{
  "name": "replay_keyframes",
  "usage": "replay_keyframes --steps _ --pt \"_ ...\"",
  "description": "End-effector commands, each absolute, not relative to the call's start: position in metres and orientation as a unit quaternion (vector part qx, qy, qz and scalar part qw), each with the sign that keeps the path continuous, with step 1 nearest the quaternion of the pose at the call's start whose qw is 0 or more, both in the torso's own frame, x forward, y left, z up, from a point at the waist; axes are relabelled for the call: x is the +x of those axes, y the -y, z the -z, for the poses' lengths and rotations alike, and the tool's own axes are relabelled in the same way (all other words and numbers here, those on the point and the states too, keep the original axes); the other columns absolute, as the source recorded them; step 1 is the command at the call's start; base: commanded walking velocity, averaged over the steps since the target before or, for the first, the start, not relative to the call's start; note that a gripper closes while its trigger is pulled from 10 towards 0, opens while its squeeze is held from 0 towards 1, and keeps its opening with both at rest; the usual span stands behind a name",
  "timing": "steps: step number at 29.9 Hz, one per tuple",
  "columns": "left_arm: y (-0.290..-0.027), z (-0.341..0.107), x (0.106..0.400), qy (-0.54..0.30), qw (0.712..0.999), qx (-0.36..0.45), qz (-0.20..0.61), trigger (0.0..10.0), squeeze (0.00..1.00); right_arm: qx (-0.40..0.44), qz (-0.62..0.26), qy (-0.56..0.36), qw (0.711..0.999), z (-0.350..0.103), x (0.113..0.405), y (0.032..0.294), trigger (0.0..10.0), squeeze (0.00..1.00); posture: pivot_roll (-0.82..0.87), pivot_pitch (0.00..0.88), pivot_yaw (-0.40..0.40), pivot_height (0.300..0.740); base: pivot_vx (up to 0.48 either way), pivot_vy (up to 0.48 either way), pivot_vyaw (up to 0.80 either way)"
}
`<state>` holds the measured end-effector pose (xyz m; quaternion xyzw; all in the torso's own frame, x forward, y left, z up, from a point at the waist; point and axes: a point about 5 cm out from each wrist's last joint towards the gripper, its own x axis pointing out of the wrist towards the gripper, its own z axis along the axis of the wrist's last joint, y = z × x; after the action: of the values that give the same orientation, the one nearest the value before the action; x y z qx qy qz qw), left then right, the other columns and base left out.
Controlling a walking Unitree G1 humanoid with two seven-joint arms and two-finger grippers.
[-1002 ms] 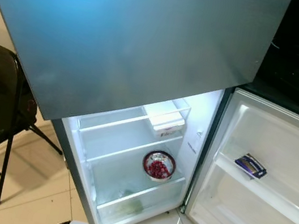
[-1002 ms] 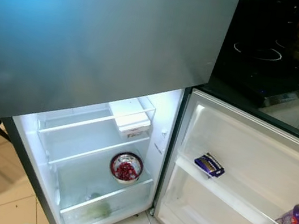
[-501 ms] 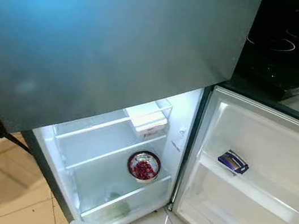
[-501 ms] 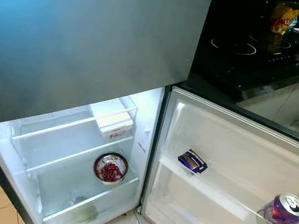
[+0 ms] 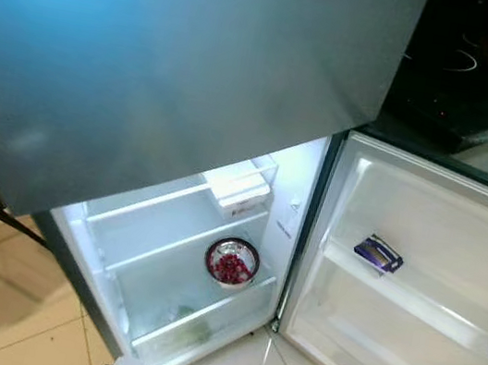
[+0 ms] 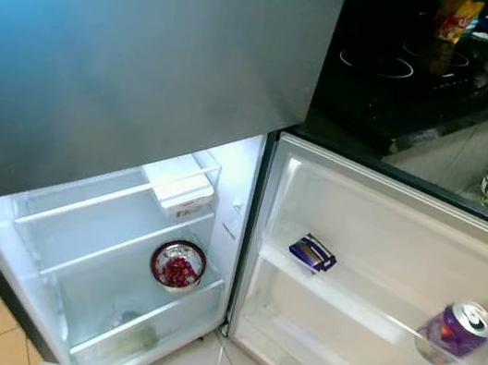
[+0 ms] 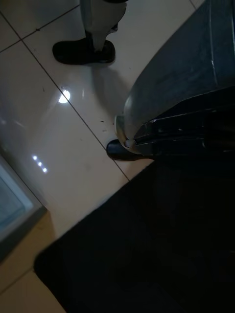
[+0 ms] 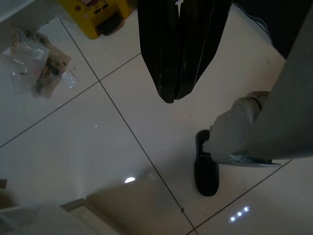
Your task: Restocking fridge
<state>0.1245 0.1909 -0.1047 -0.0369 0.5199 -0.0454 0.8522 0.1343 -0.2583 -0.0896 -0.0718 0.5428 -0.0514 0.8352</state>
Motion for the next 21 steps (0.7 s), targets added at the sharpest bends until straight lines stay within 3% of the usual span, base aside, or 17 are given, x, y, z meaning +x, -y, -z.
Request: replay_keyframes --steps 1,3,21 --pt "-0.1850 0.1071 0.1192 -0.527 0.847 -0.044 0.048 10.0 0.00 -0.075 0.052 -0.543 0.835 0.0888 0.1343 0.2610 10.0 0.00 -0.04 0.000 -0.024 0.740 -0.480 0.000 0.00" --pt "-0.1852 0.1071 0.1192 -0.526 0.848 -0.047 0.044 10.0 0.00 -0.076 0.051 -0.543 0.835 0.0888 0.1341 0.2609 10.0 0.00 -0.04 0.000 -0.025 0.740 -0.367 0.000 0.00" --pt "-0.1874 0.1057 0.1229 -0.520 0.852 -0.043 0.040 10.0 0.00 -0.075 0.048 -0.545 0.834 0.0899 0.1333 0.2586 10.0 0.00 -0.04 0.000 -0.025 0.740 0.000 0.000 0.00"
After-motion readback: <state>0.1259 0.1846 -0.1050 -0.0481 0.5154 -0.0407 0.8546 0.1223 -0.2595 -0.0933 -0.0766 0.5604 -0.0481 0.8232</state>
